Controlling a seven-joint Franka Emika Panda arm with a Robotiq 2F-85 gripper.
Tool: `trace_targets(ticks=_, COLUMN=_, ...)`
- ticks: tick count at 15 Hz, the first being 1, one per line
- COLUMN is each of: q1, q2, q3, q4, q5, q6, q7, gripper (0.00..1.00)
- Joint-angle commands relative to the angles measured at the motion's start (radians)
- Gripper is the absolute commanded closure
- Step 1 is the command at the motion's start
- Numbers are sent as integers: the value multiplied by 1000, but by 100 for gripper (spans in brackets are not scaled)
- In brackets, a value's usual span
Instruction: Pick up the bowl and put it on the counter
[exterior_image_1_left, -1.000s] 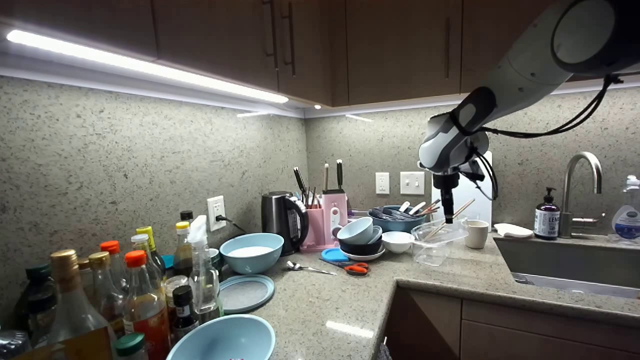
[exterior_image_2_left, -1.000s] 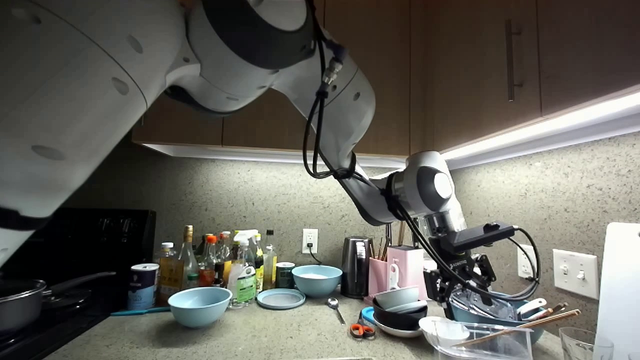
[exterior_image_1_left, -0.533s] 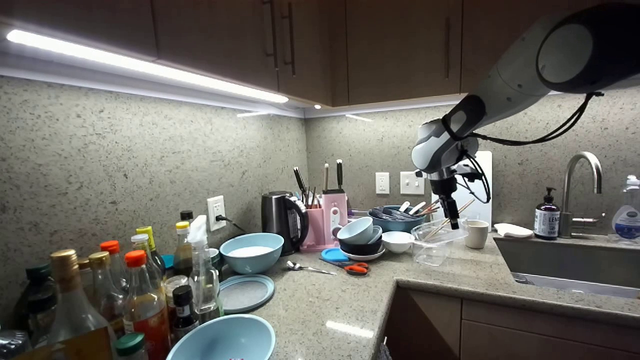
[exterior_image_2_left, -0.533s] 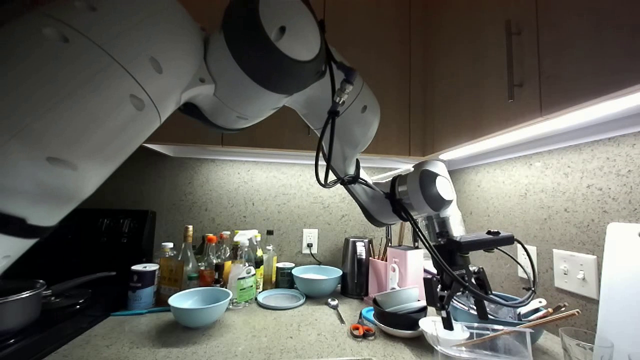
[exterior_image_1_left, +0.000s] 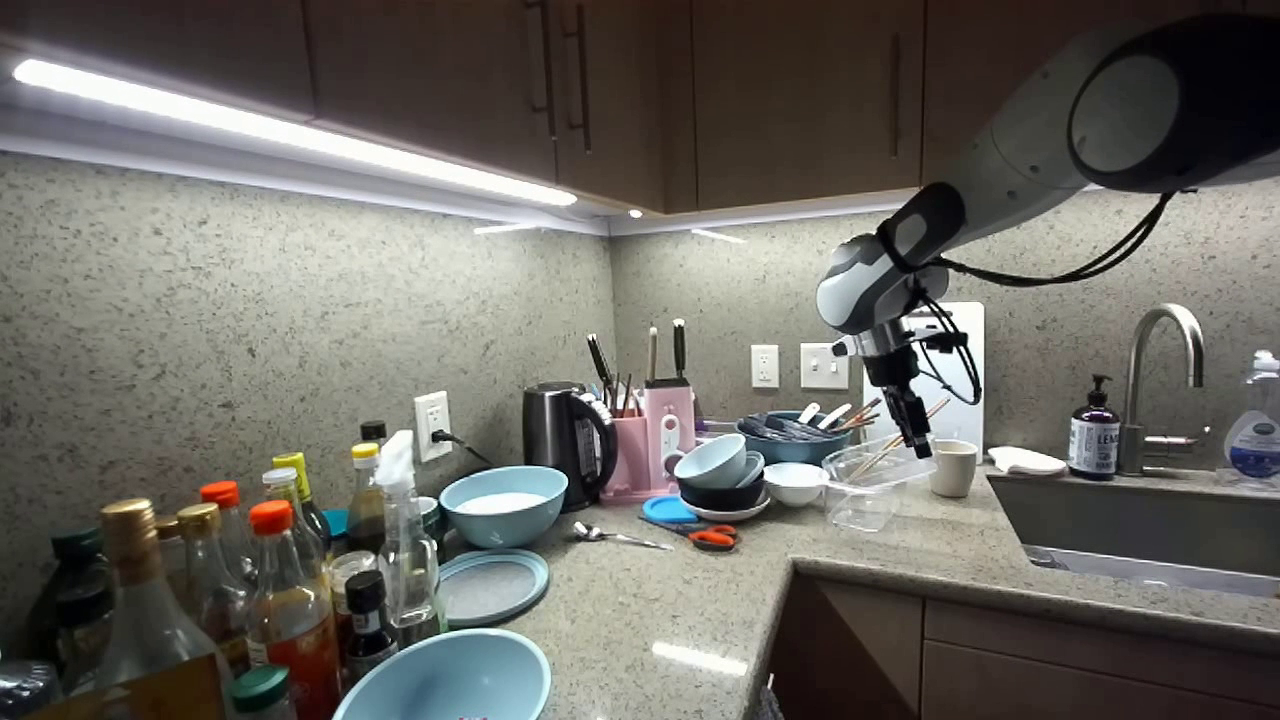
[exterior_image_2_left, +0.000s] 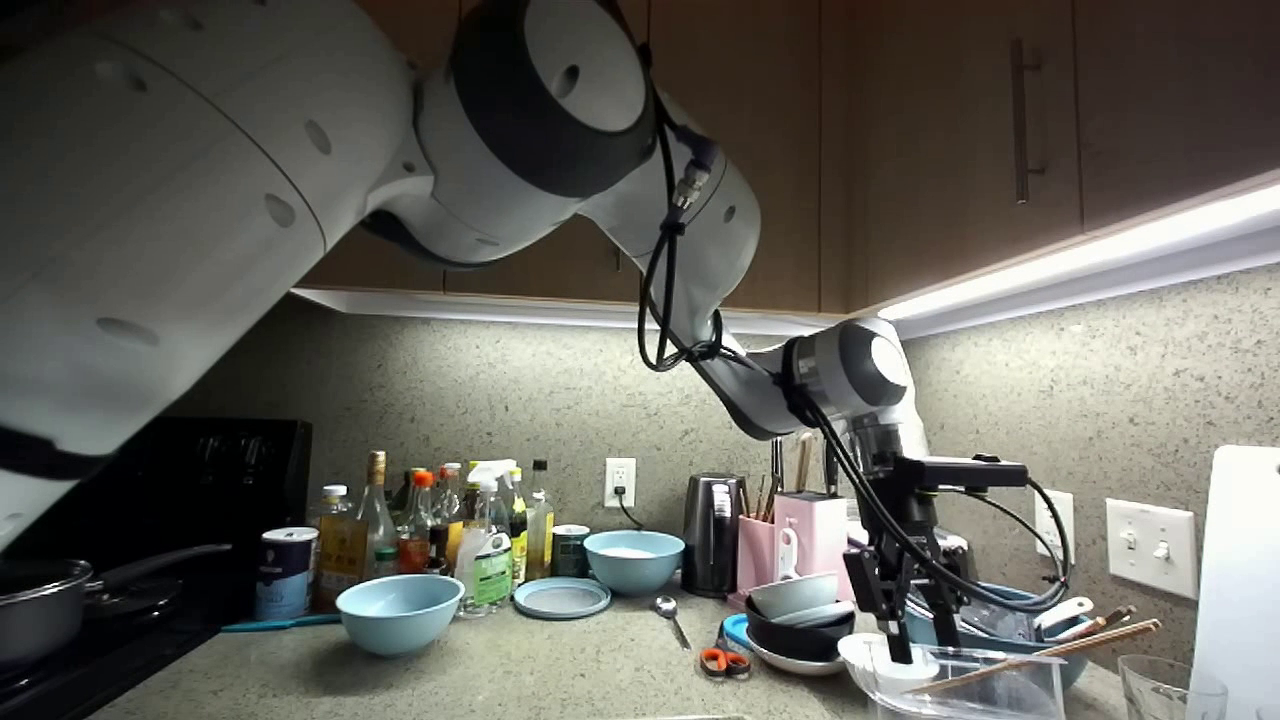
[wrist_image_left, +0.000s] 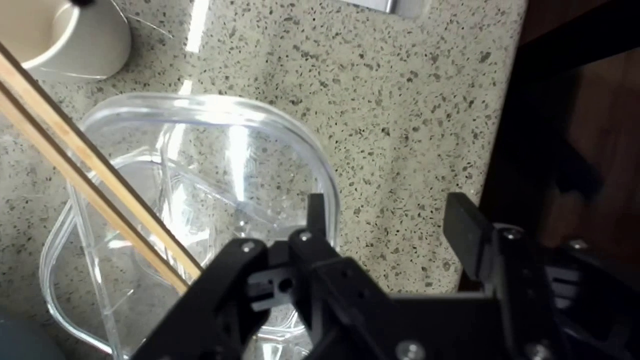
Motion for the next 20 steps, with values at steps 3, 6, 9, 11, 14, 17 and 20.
trace_targets(ticks=3, q1=-15, q2=9, q3=16, q4=25, q5=-8, q6=-11, q7=-7, gripper=44)
trace_targets(ticks=6, q1=-19, q2=16, q3=17, q4=32, q5=-8, q6=-9, q7=-14, gripper=2)
trace_targets(ticks=9, q1=-17, q2=23, q3=17, q4=31, q5=-14, q6=-7, q7=-15, gripper=0)
trace_targets(ticks=11, q1=-18, q2=28, q3=18, q4=30, q5=-16, q6=-8, q7=-19, gripper=0)
trace_targets(ticks=14, q1=-18, q2=41, q3=17, q4=36, q5=-20, q6=-11, q7=-18, gripper=0)
trace_targets(ticks=17, q1=-19, q2=52, q3=18, q4=38, q5=-17, q6=-12, q7=-19, gripper=26)
trace_targets(ticks=20, q1=-23, q2=61, q3=22, q4=41, q5=-9, q6=-15, q7=-23, gripper=47)
